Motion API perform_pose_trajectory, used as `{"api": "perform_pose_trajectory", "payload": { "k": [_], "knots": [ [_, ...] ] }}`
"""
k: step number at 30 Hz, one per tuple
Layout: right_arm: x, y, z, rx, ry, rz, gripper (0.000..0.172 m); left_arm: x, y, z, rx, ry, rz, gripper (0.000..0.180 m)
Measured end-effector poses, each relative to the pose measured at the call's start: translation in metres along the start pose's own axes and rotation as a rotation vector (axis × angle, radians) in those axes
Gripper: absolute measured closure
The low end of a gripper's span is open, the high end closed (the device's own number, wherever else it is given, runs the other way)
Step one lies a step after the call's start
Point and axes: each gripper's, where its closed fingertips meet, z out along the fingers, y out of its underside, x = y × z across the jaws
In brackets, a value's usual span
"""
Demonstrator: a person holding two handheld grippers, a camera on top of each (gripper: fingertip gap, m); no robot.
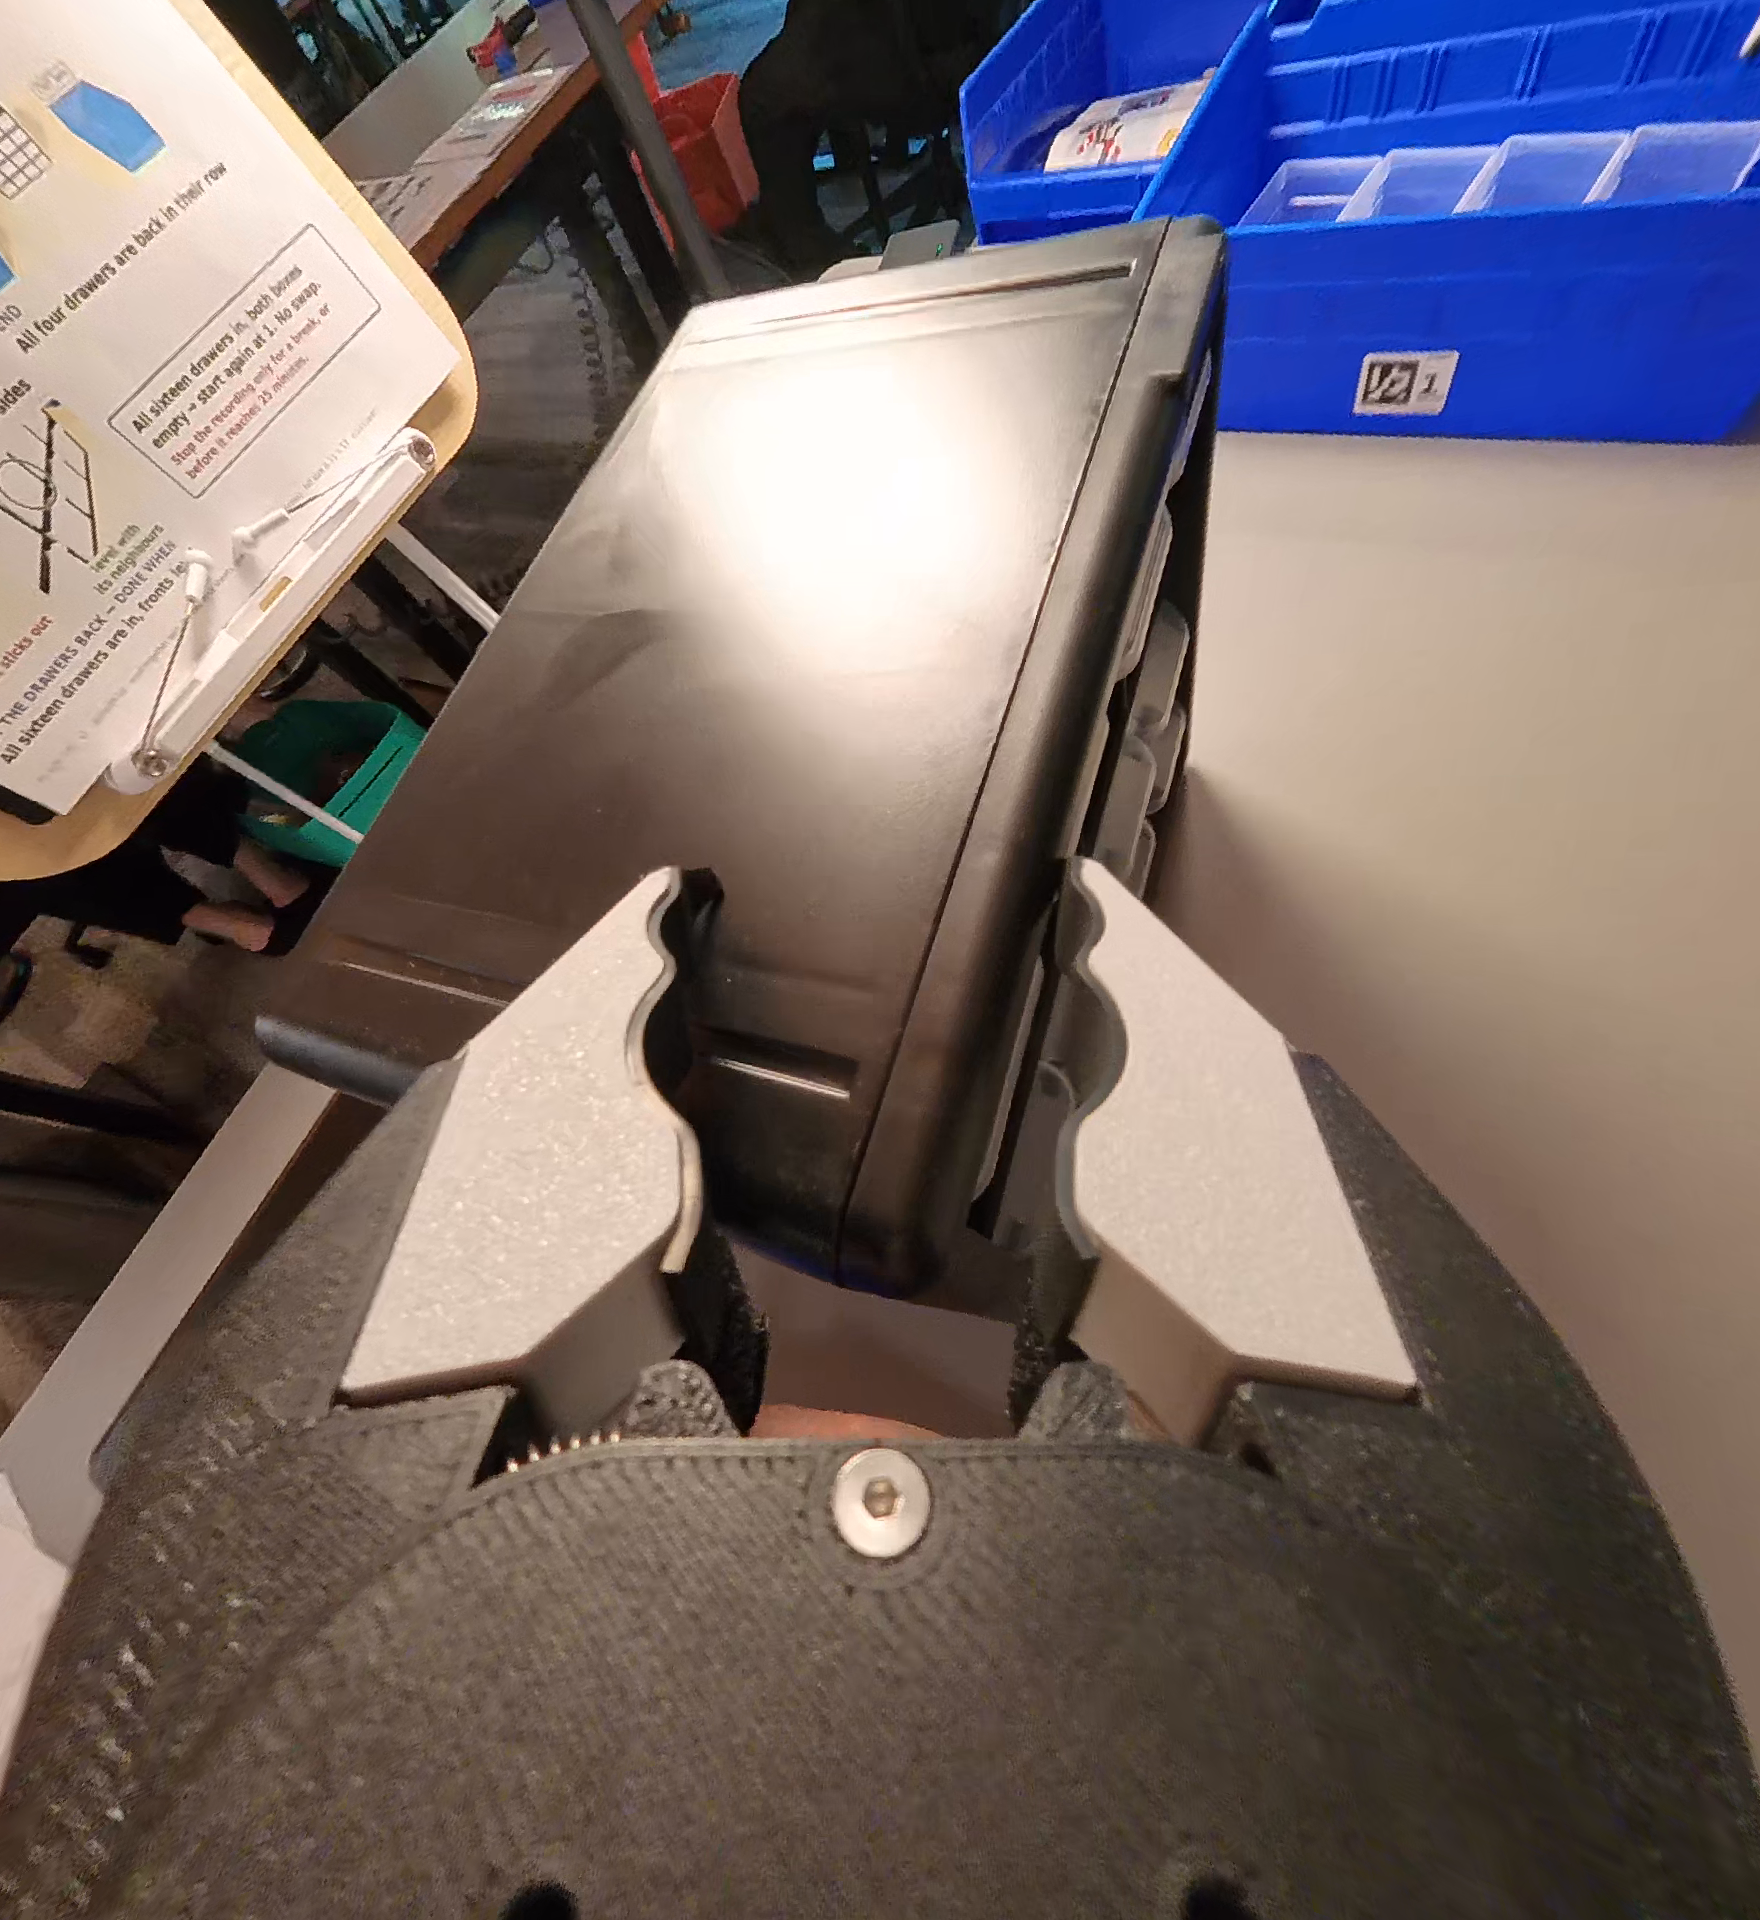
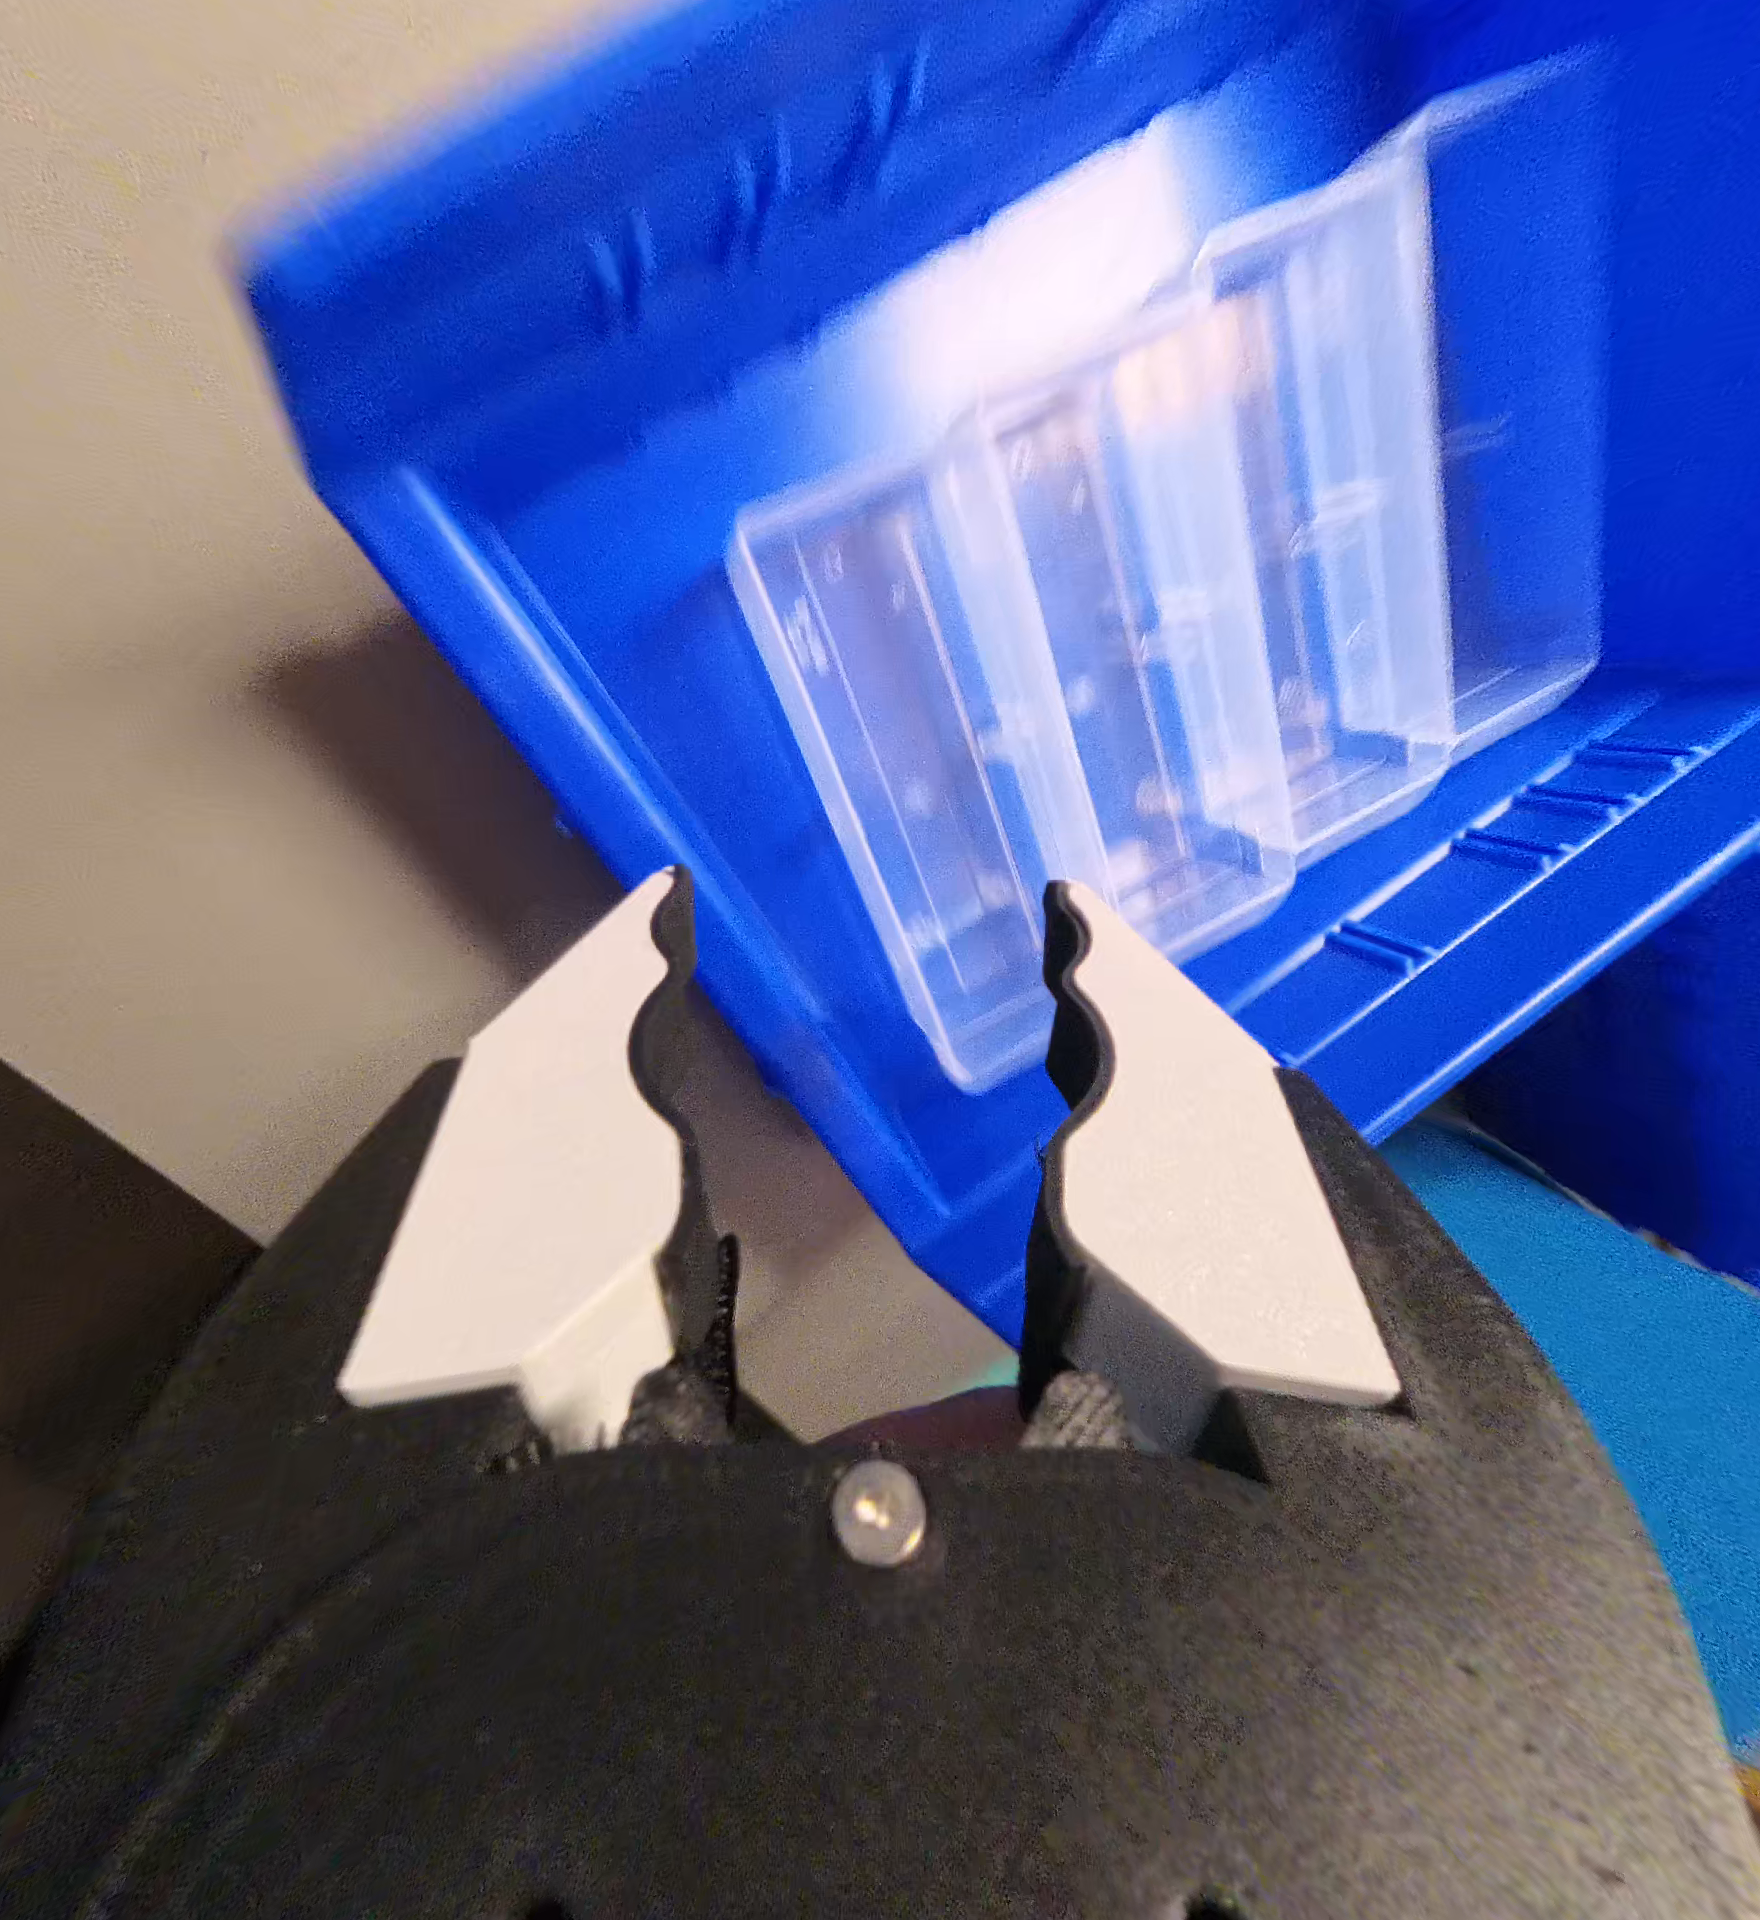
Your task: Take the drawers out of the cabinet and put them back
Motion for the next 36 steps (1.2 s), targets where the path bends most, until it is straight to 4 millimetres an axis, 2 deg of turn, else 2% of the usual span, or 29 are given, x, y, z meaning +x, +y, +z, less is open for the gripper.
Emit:
{"api": "perform_pose_trajectory", "payload": {
  "k": [3,5,9,12,14,17,19,22,24,26,28,30,32,34,36],
  "knots": [
    [-0.019,-0.037,-0.025,0.317,0.027,0.157,0.099,0.004,-0.012,-0.008,0.074,0.033,-0.037,0.115],
    [-0.030,-0.056,-0.034,0.483,0.062,0.254,0.095,0.006,-0.023,-0.019,0.128,0.029,-0.062,0.115],
    [-0.055,-0.086,-0.031,0.718,0.097,0.413,0.088,0.018,-0.029,-0.040,0.161,-0.018,-0.105,0.115],
    [-0.065,-0.102,-0.021,0.820,0.103,0.498,0.083,0.031,-0.016,-0.053,0.119,-0.090,-0.142,0.114],
    [-0.063,-0.109,-0.016,0.859,0.122,0.551,0.082,0.043,0.005,-0.065,0.117,-0.160,-0.204,0.114],
    [-0.049,-0.108,-0.008,0.864,0.197,0.642,0.083,0.059,0.055,-0.092,0.094,-0.325,-0.307,0.113],
    [-0.040,-0.103,-0.001,0.830,0.245,0.686,0.087,0.066,0.097,-0.121,0.046,-0.471,-0.376,0.112],
    [-0.037,-0.102,0.006,0.799,0.259,0.705,0.100,0.071,0.155,-0.177,-0.039,-0.705,-0.469,0.109],
    [-0.036,-0.103,0.013,0.774,0.265,0.712,0.105,0.073,0.182,-0.210,-0.071,-0.812,-0.524,0.108],
    [-0.030,-0.100,0.019,0.737,0.324,0.720,0.116,0.071,0.203,-0.226,-0.093,-0.852,-0.573,0.107],
    [-0.023,-0.098,0.020,0.724,0.386,0.733,0.126,0.067,0.221,-0.223,-0.110,-0.828,-0.617,0.108],
    [-0.016,-0.094,0.020,0.704,0.452,0.758,0.140,0.064,0.239,-0.210,-0.142,-0.793,-0.656,0.111],
    [-0.015,-0.093,0.020,0.705,0.479,0.764,0.142,0.062,0.256,-0.198,-0.189,-0.790,-0.672,0.119],
    [-0.015,-0.091,0.018,0.700,0.510,0.760,0.147,0.062,0.264,-0.188,-0.194,-0.792,-0.679,0.139],
    [-0.019,-0.088,0.015,0.691,0.529,0.736,0.165,0.063,0.268,-0.181,-0.183,-0.796,-0.682,0.168]
  ]
}}
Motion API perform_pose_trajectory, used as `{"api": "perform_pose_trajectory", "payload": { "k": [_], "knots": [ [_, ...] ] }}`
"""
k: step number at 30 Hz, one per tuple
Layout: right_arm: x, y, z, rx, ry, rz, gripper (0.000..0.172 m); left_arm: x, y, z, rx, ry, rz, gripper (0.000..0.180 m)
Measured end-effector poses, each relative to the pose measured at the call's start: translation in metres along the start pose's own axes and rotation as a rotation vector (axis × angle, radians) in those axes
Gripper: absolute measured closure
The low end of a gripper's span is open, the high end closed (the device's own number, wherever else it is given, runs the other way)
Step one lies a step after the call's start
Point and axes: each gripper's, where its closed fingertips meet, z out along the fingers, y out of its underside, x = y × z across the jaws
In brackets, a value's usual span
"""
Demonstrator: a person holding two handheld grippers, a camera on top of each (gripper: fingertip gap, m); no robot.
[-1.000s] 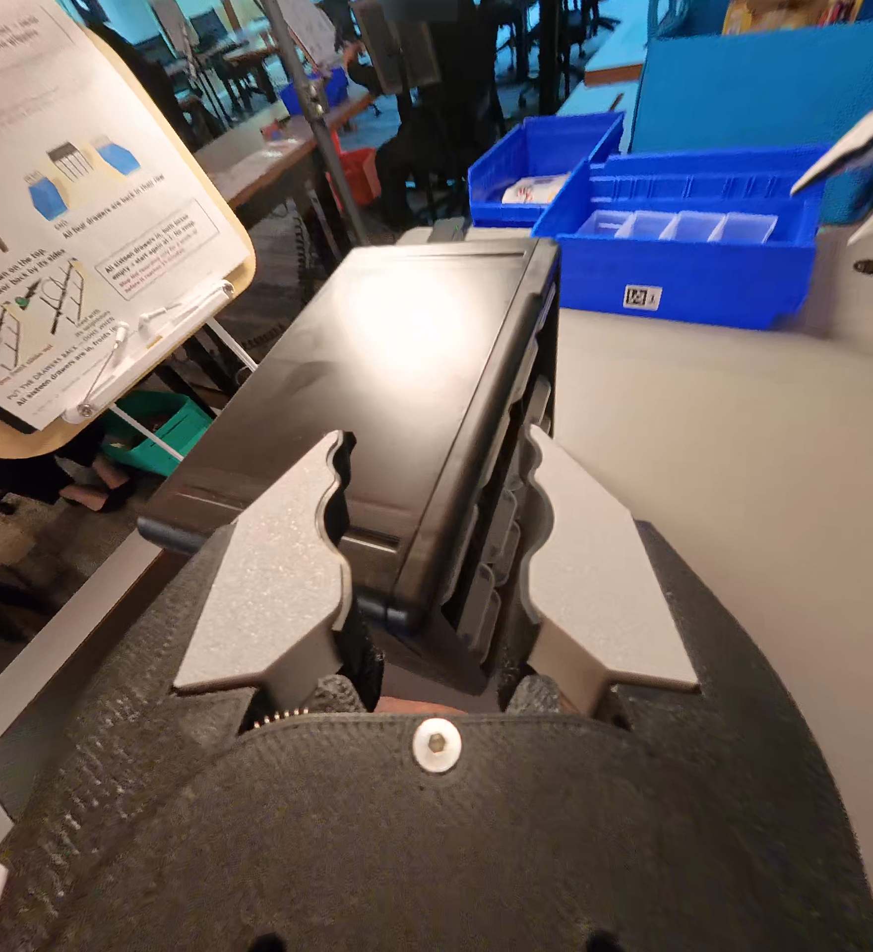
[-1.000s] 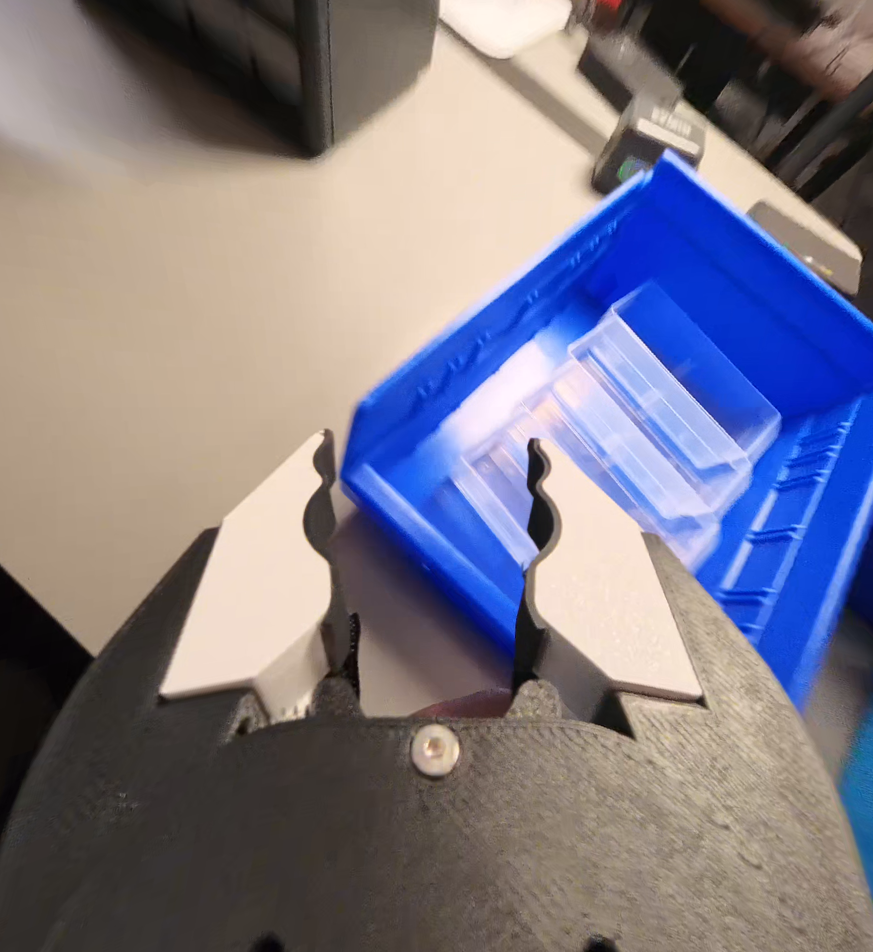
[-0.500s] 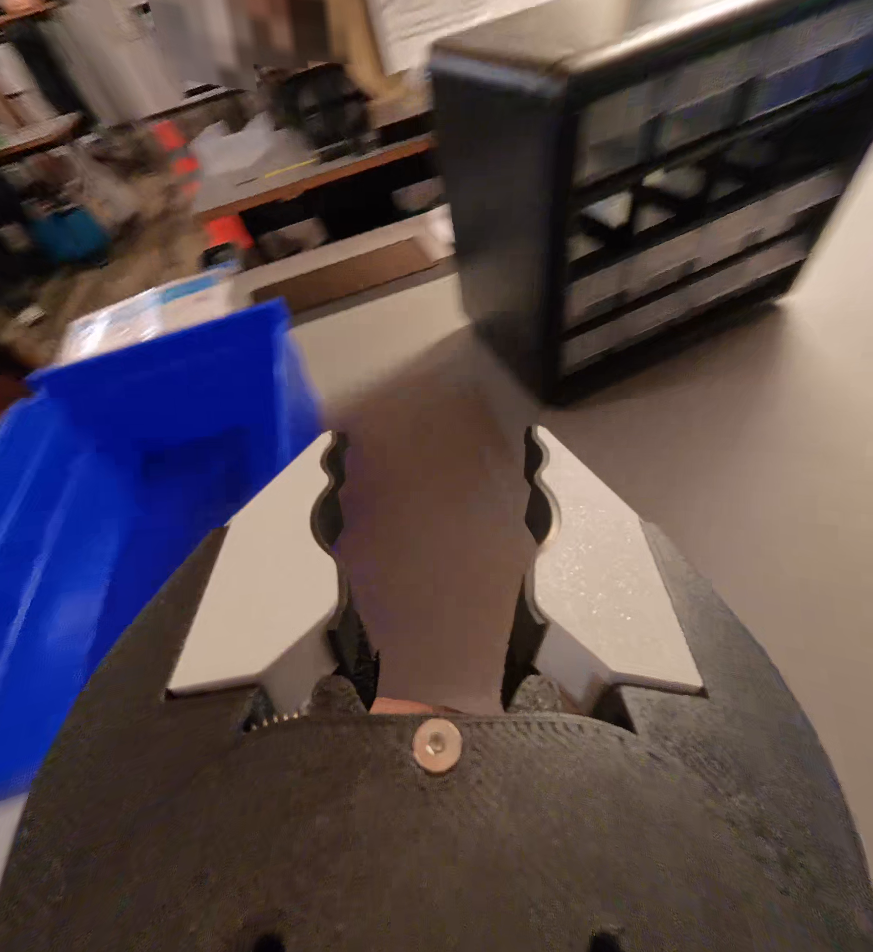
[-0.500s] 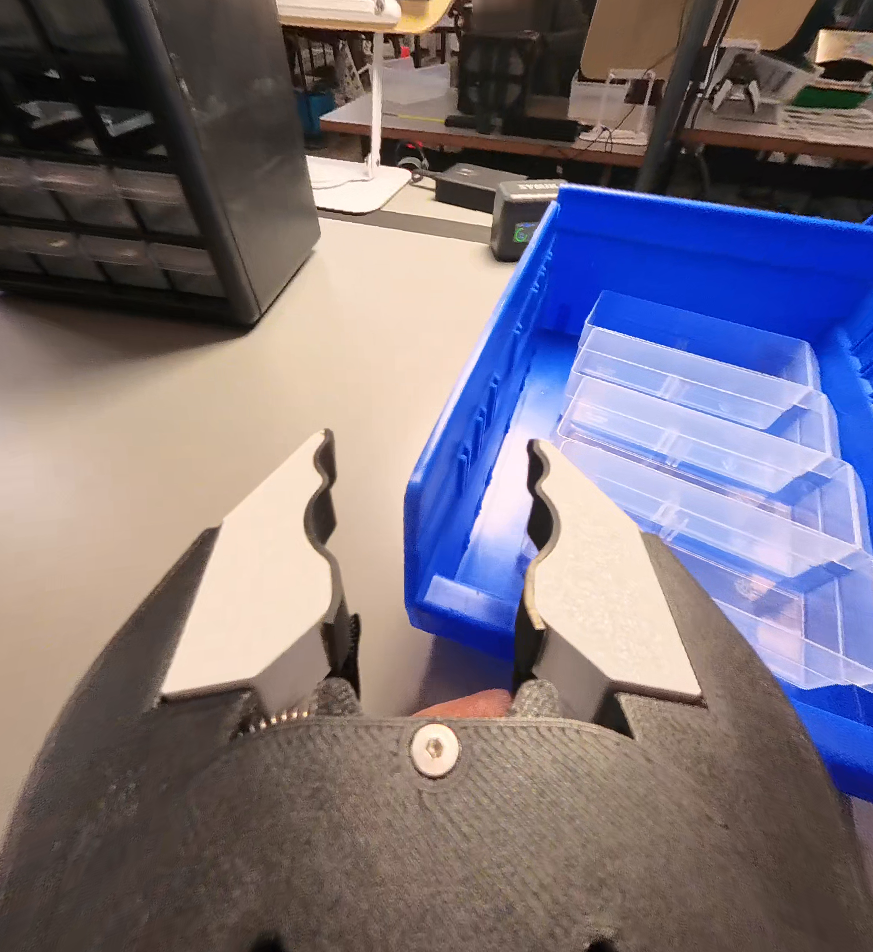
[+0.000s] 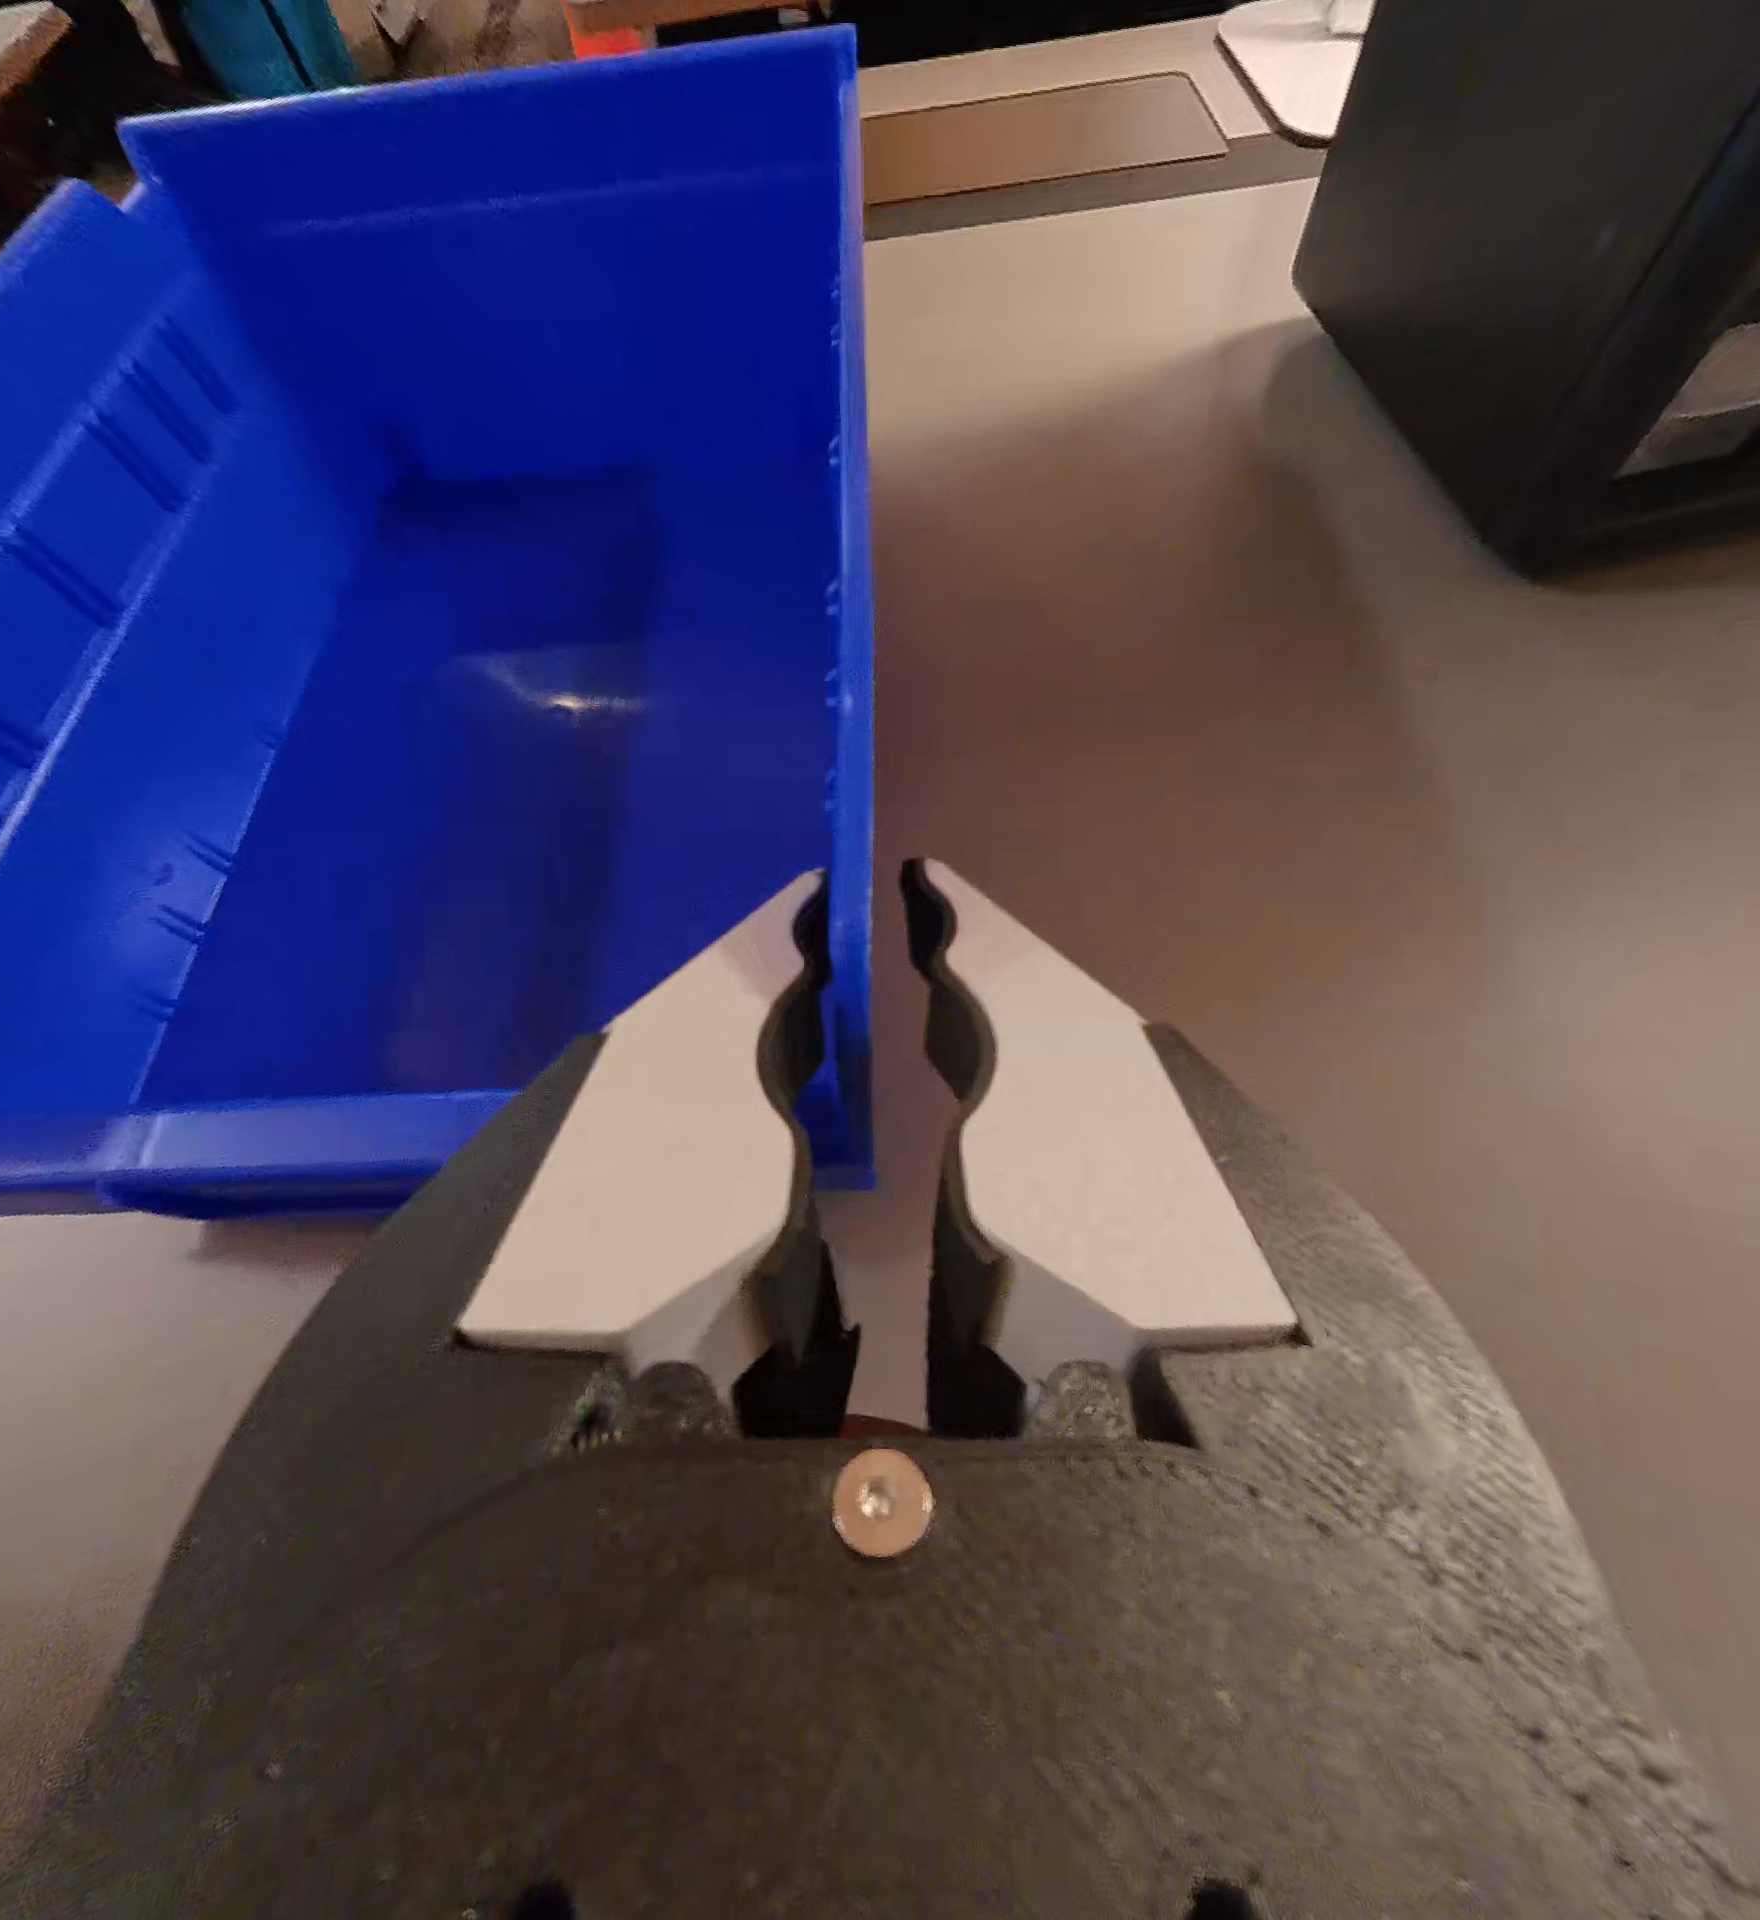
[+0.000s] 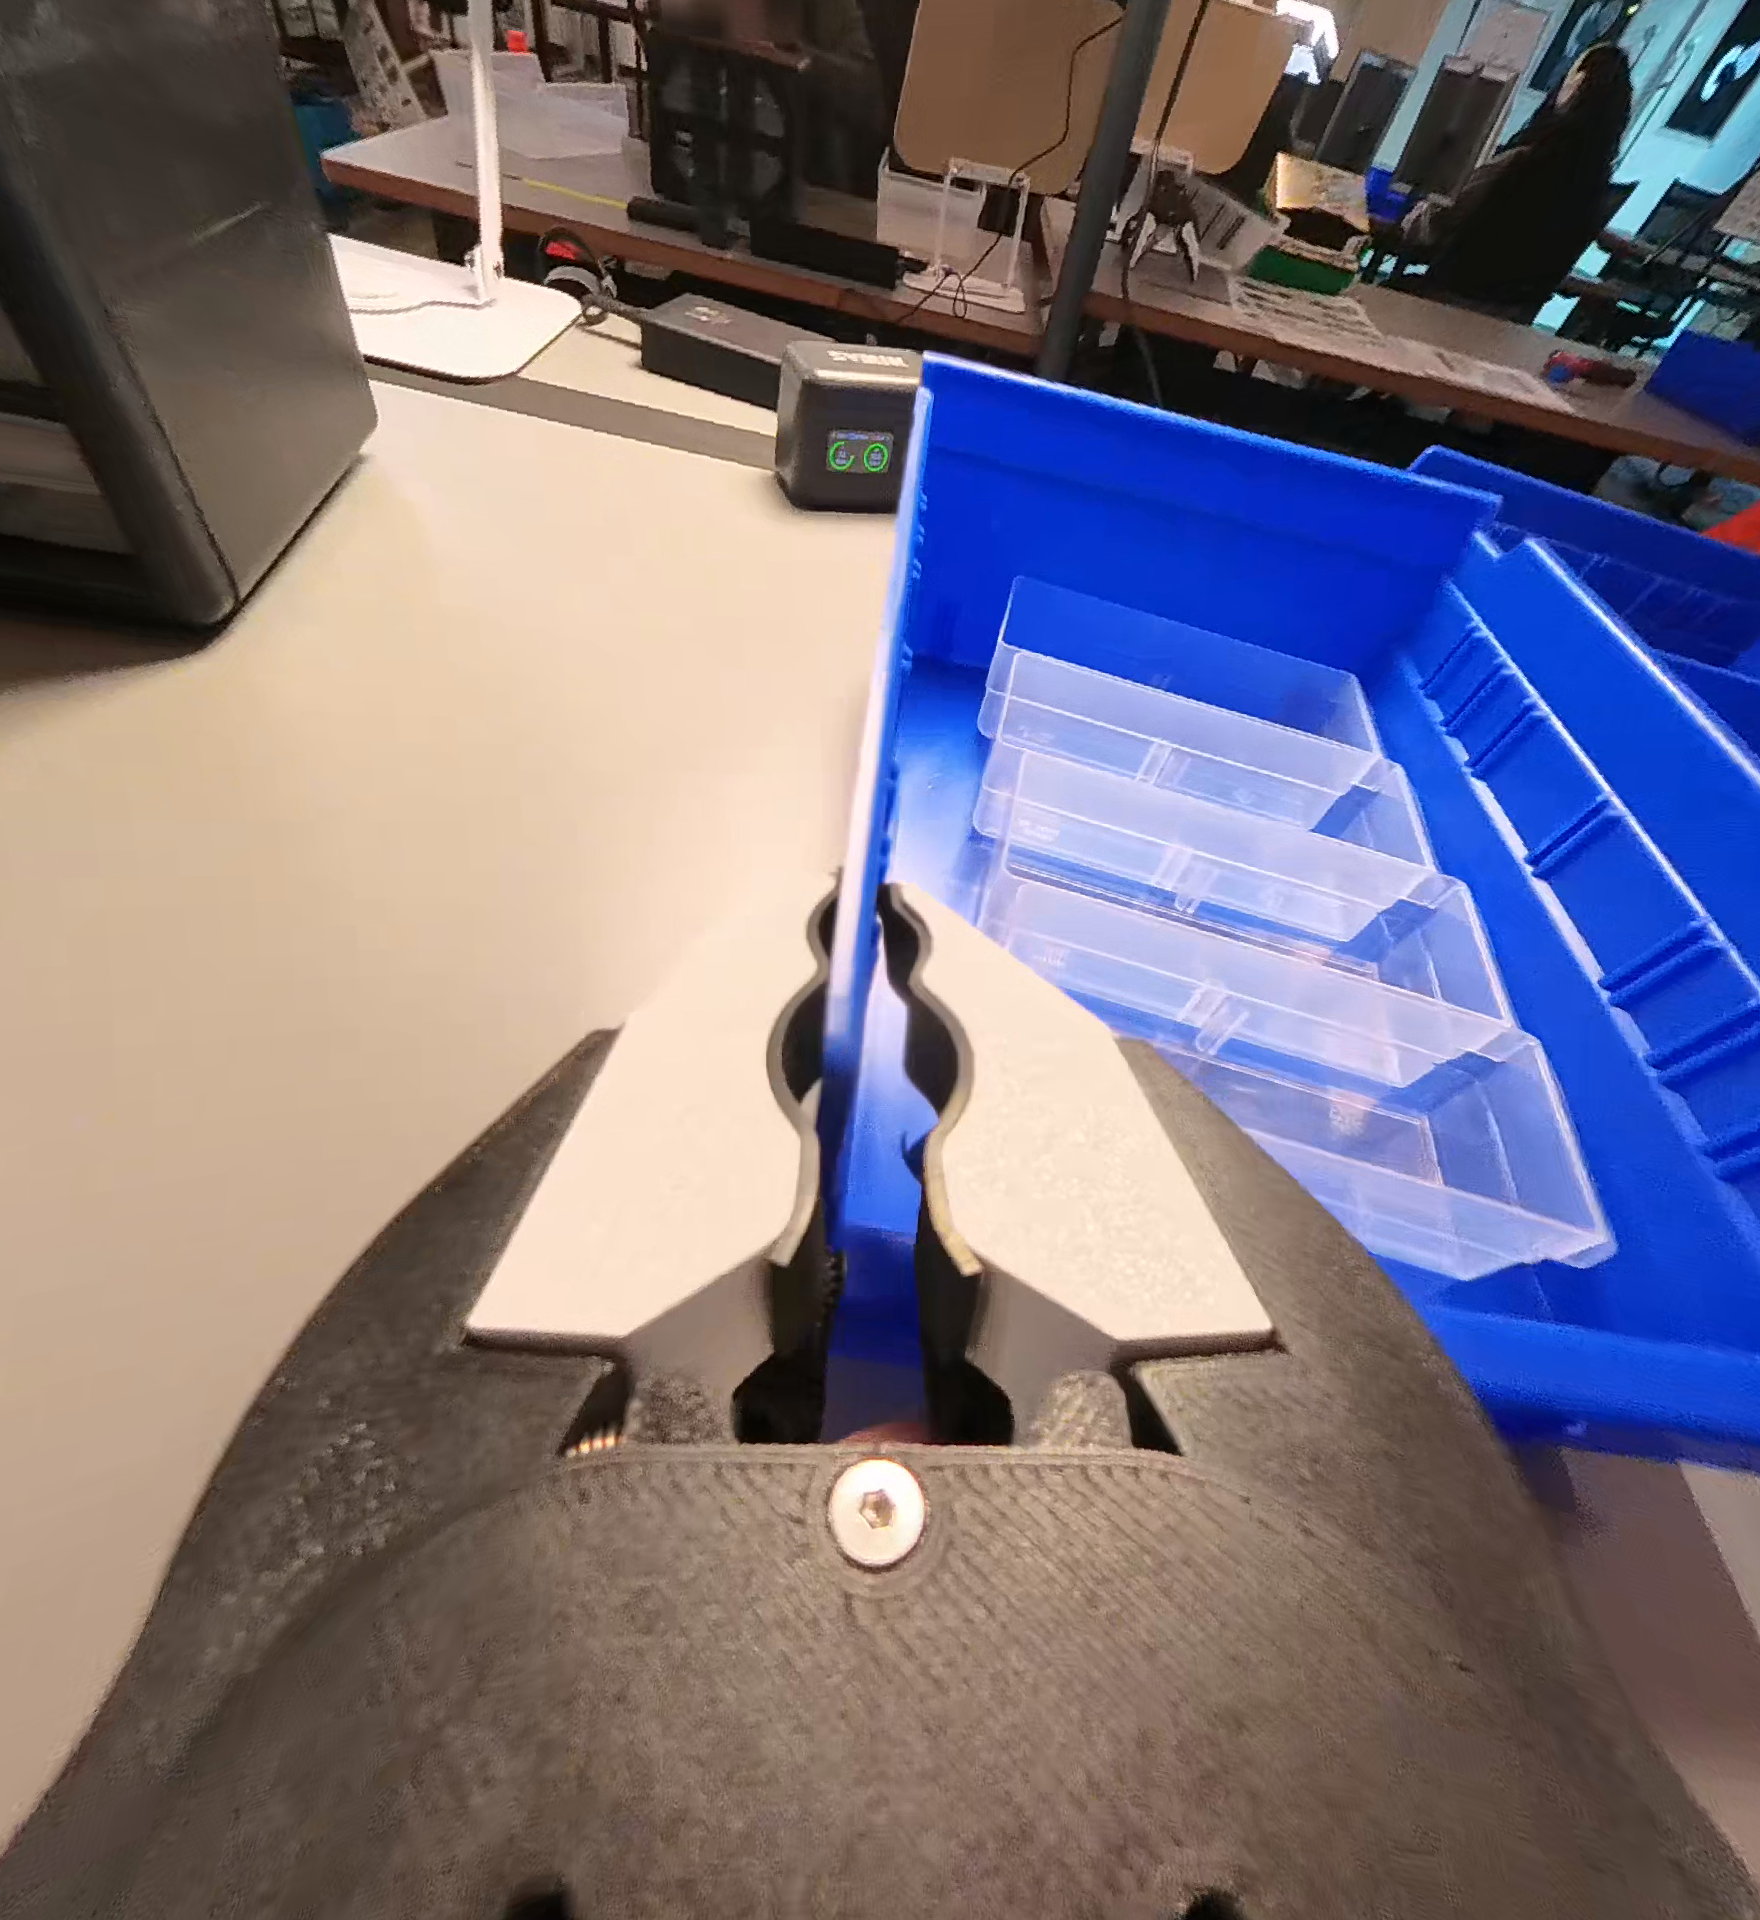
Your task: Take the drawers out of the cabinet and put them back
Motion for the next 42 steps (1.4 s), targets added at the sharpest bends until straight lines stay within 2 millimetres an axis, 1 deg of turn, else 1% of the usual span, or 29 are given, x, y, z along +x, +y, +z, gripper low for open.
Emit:
{"api": "perform_pose_trajectory", "payload": {
  "k": [2,3,6,9,11,15,19,22,28,31,36,39,42],
  "knots": [
    [0.001,0.003,-0.008,-0.002,0.004,0.006,0.165,-0.002,0.001,-0.002,0.024,-0.038,0.020,0.178],
    [0.000,0.005,-0.013,0.001,-0.009,0.011,0.165,0.001,0.002,-0.005,0.030,-0.032,0.033,0.178],
    [-0.004,0.011,-0.034,0.010,-0.059,0.021,0.165,0.013,0.005,-0.019,0.059,-0.005,0.069,0.178],
    [-0.011,0.018,-0.060,0.017,-0.111,0.011,0.165,0.027,0.009,-0.038,0.086,0.019,0.090,0.178],
    [-0.021,0.022,-0.079,0.022,-0.155,0.003,0.165,0.039,0.010,-0.057,0.114,0.047,0.088,0.178],
    [-0.043,0.032,-0.119,0.030,-0.247,-0.014,0.165,0.061,0.007,-0.102,0.190,0.133,0.069,0.178],
    [-0.068,0.039,-0.156,0.040,-0.360,-0.040,0.165,0.075,0.002,-0.145,0.248,0.240,0.041,0.178],
    [-0.090,0.042,-0.178,0.051,-0.443,-0.070,0.165,0.088,-0.003,-0.173,0.280,0.329,0.033,0.178],
    [-0.128,0.043,-0.206,0.088,-0.576,-0.129,0.166,0.116,-0.009,-0.225,0.362,0.487,0.019,0.177],
    [-0.151,0.042,-0.217,0.109,-0.668,-0.166,0.166,0.130,-0.010,-0.252,0.399,0.545,0.069,0.178],
    [-0.196,0.038,-0.233,0.144,-0.850,-0.236,0.166,0.155,-0.013,-0.292,0.467,0.648,0.182,0.178],
    [-0.227,0.034,-0.240,0.187,-0.970,-0.298,0.166,0.173,-0.017,-0.304,0.500,0.702,0.239,0.177],
    [-0.258,0.028,-0.240,0.233,-1.081,-0.358,0.166,0.195,-0.024,-0.303,0.516,0.738,0.288,0.177]
  ]
}}
